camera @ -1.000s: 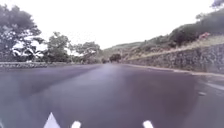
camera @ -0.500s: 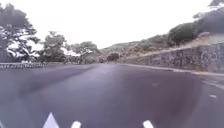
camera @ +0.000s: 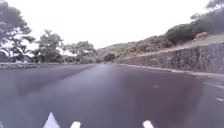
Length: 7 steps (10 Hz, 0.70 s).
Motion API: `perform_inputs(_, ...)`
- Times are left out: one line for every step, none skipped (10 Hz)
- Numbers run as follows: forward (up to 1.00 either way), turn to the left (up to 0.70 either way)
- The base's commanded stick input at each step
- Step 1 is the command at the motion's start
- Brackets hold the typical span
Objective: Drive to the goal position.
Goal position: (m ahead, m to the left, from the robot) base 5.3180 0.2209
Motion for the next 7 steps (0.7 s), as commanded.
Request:
perform_inputs(0.70, 0.00)
perform_inputs(0.70, 0.00)
perform_inputs(0.70, 0.00)
perform_inputs(0.70, 0.00)
perform_inputs(0.70, 0.00)
perform_inputs(0.70, 0.00)
perform_inputs(0.70, 0.00)
